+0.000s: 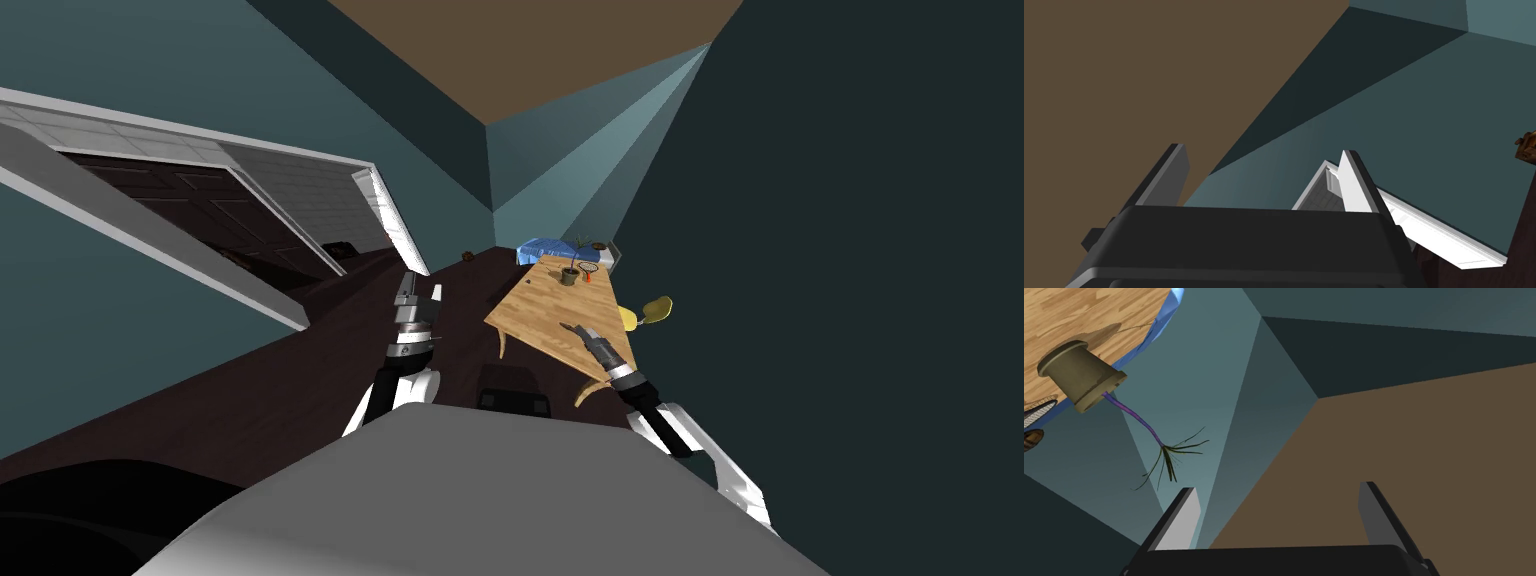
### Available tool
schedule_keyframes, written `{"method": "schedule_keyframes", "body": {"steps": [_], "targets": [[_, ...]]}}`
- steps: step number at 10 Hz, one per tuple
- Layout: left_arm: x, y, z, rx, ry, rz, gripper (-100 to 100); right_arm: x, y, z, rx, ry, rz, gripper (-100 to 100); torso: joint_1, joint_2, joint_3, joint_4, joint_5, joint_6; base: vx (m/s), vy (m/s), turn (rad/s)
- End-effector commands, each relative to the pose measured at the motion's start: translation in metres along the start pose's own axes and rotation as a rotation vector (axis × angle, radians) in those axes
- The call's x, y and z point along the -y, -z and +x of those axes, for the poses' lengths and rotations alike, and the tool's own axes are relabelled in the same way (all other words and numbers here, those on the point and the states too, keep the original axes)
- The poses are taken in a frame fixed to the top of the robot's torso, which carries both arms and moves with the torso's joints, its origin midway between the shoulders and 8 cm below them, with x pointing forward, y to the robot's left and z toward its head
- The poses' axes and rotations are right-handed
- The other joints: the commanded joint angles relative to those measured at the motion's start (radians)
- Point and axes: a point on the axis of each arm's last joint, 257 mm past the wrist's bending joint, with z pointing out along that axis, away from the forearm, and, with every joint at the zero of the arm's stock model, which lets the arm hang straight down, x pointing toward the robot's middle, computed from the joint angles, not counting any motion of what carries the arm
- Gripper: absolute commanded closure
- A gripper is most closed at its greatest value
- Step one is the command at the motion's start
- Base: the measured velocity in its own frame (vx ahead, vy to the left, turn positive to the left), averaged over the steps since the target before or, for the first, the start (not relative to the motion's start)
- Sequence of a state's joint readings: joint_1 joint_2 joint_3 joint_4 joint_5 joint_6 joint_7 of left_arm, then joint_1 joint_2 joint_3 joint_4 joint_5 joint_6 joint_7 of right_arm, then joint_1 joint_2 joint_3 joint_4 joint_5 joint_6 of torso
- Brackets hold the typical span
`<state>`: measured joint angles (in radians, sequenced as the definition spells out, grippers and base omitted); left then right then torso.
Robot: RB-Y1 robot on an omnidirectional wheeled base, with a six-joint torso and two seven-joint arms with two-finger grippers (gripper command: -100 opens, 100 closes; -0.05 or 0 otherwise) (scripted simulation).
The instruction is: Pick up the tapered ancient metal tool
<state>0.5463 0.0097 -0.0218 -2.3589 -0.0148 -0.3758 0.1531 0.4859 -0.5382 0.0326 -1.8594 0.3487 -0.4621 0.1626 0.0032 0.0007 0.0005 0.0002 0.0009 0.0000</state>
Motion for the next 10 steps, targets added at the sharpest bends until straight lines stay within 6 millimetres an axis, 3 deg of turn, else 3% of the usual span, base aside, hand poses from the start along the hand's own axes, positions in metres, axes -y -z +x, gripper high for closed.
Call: {"method": "schedule_keyframes", "body": {"steps": [1, 4, 6, 10], "targets": [[0.000, 0.000, 0.000, 0.000, 0.000, 0.000, 0, 0.019, 0.005, 0.016, -0.076, 0.069, 0.021, -100, 0.000, 0.000, 0.000, 0.000, 0.000, 0.000, 0.002, 0.051, 0.212], [0.000, 0.000, 0.000, 0.000, 0.000, 0.000, 0, 0.041, 0.015, 0.031, -0.139, 0.112, 0.055, -100, -0.002, -0.001, 0.000, 0.000, 0.000, 0.000, 0.004, 0.025, 0.125], [0.000, 0.000, 0.000, 0.000, 0.000, 0.000, 0, 0.070, 0.029, 0.051, -0.244, 0.204, 0.086, -100, -0.003, 0.000, 0.000, 0.000, -0.001, 0.000, 0.002, 0.016, 0.221], [0.000, 0.000, 0.000, 0.000, 0.000, 0.000, 0, 0.108, 0.051, 0.069, -0.356, 0.293, 0.137, -100, -0.004, 0.000, 0.000, 0.000, -0.001, 0.001, 0.005, 0.003, 0.148]]}}
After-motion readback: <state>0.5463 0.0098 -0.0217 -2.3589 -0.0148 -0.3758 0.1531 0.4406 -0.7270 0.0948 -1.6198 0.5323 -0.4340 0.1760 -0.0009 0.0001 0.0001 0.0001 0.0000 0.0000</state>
